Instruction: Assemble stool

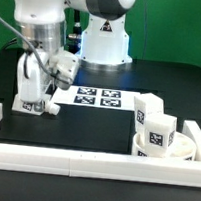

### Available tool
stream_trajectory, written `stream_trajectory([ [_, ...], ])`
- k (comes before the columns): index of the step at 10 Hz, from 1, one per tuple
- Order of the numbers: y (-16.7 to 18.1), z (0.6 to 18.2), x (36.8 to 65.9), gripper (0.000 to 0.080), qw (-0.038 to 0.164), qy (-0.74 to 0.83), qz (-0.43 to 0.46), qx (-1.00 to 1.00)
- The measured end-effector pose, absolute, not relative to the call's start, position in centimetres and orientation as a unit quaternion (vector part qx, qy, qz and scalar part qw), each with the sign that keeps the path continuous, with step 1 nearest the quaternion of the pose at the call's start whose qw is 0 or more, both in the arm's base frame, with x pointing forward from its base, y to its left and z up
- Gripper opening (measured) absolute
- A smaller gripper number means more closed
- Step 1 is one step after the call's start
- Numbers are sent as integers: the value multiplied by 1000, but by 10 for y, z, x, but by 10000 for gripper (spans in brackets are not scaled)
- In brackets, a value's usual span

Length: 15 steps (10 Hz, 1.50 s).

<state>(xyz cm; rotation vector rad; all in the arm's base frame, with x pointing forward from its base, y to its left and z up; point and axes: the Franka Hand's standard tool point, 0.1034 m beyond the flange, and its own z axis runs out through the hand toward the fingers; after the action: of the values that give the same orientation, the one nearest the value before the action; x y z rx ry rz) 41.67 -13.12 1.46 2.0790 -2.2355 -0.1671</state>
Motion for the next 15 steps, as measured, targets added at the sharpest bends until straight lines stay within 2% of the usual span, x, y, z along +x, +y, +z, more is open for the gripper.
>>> stream_trajectory([
  [3, -130, 6, 414, 648, 53, -725, -57, 684],
  [4, -130, 6, 413, 493, 53, -725, -57, 684],
  [5, -130, 6, 413, 493, 53, -725, -57, 684],
  [6, -129, 7, 414, 354, 53, -722, -59, 688],
  [8, -117, 15, 424, 333, 45, -684, -71, 724],
  [10, -86, 27, 436, 333, 31, -640, -70, 765],
  [11, -77, 28, 435, 333, 27, -596, -71, 799],
  [15, -81, 25, 436, 333, 23, -454, -64, 888],
])
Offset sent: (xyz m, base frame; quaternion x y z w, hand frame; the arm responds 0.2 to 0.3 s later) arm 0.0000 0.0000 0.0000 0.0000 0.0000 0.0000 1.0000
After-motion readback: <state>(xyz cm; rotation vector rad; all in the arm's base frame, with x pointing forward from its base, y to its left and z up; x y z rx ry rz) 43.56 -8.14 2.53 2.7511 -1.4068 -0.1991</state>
